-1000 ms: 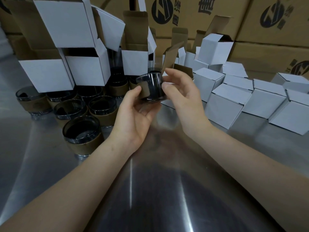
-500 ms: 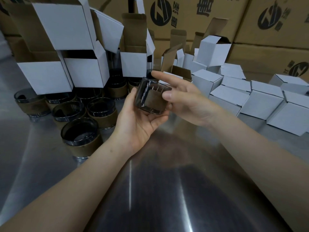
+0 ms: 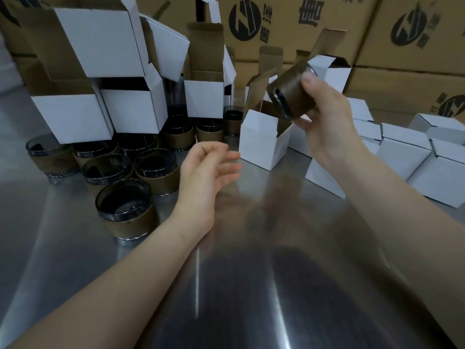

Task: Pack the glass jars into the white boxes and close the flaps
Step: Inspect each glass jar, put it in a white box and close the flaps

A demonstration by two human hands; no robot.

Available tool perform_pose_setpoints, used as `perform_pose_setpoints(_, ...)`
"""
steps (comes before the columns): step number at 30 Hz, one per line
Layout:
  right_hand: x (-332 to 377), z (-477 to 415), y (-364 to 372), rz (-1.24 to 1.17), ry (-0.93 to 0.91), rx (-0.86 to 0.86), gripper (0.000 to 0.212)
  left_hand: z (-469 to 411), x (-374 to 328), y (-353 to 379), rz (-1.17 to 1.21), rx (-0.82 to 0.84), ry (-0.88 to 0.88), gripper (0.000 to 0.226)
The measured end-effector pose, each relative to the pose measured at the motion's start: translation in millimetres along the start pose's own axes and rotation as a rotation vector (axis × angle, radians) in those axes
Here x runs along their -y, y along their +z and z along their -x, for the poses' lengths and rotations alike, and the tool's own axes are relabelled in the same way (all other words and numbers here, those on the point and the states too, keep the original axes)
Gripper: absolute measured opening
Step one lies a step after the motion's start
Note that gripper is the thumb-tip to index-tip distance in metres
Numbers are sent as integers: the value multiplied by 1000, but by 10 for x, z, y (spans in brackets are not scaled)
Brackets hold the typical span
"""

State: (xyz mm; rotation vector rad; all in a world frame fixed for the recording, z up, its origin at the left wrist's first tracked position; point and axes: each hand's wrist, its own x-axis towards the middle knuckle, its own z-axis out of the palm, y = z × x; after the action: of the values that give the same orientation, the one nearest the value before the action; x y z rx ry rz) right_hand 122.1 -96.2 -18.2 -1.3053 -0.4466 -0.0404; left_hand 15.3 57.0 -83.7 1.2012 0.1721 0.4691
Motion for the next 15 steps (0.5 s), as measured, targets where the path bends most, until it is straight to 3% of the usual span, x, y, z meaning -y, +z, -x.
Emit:
perform_pose_setpoints(4, -30, 29, 25, 2, 73, 6, 16, 61, 29, 36, -310, -28, 183, 20)
perform_pose_setpoints(8, 14, 48, 133, 92, 57, 56, 16, 89, 57, 62, -511, 19, 251, 42)
perform_pose_setpoints(15, -16, 15, 327, 283, 137, 148, 37, 54, 93, 34, -553, 2, 233, 52)
